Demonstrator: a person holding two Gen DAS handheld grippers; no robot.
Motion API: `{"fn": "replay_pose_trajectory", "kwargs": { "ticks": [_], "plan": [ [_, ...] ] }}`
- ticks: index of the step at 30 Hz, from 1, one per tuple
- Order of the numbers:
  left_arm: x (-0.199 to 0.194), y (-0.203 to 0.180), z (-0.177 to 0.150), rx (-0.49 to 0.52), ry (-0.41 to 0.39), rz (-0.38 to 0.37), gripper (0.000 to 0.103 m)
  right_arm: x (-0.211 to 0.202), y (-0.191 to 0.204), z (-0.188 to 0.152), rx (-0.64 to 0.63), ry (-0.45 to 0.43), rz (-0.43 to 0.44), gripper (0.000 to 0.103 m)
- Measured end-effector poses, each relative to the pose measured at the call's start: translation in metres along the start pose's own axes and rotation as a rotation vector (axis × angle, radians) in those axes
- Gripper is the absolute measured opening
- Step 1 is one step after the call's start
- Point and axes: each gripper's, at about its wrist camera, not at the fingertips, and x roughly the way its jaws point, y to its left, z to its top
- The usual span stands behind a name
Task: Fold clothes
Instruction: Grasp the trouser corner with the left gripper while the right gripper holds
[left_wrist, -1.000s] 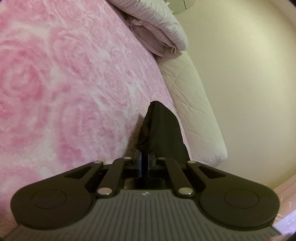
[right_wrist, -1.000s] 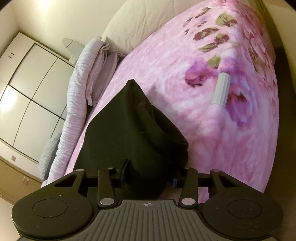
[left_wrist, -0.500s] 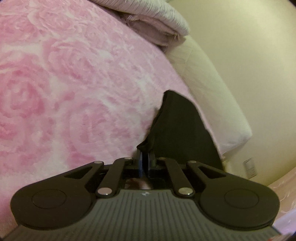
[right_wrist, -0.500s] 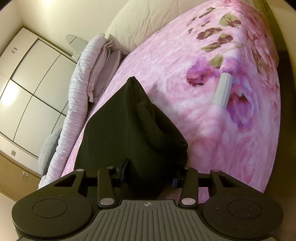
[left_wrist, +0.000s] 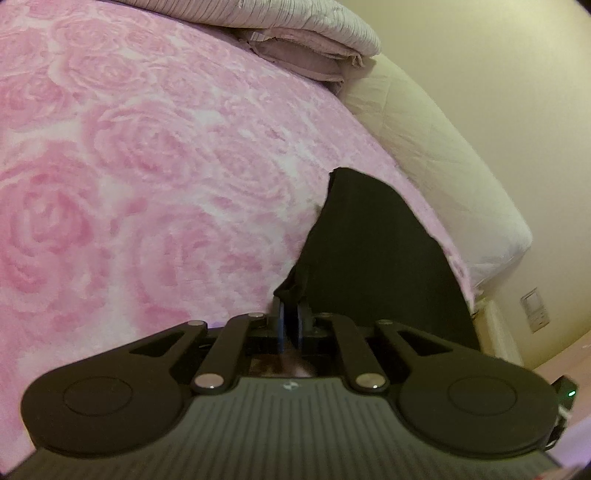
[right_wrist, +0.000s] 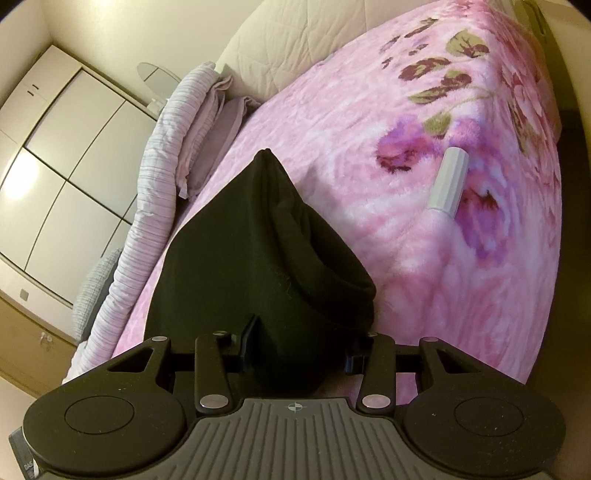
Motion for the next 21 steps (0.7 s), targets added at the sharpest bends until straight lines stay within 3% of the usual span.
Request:
{"fn": "replay_pose_trajectory", "kwargs": {
  "ticks": [9,15,18,21],
  "plan": [
    [-0.004,-0.021,-0.003,0.095,-0.004,0.097,0.012,0.004,0.0,0.003,0.012,-0.007,0.006,0.044],
    [-0.018,-0.028,0.0,0.17,-0.003,0.274,0.015,-0.019,-0.008,0.007,0.09,-0.002,0.021,0.05],
    [-0.024,-0.032,0.001,0.191,-0.004,0.315,0.015,-0.035,-0.007,0.008,0.077,-0.022,-0.002,0.05],
    [-0.03,-0.036,0.003,0.209,-0.009,0.346,0.015,-0.054,0.0,0.013,-0.001,-0.098,-0.094,0.05]
  ]
}}
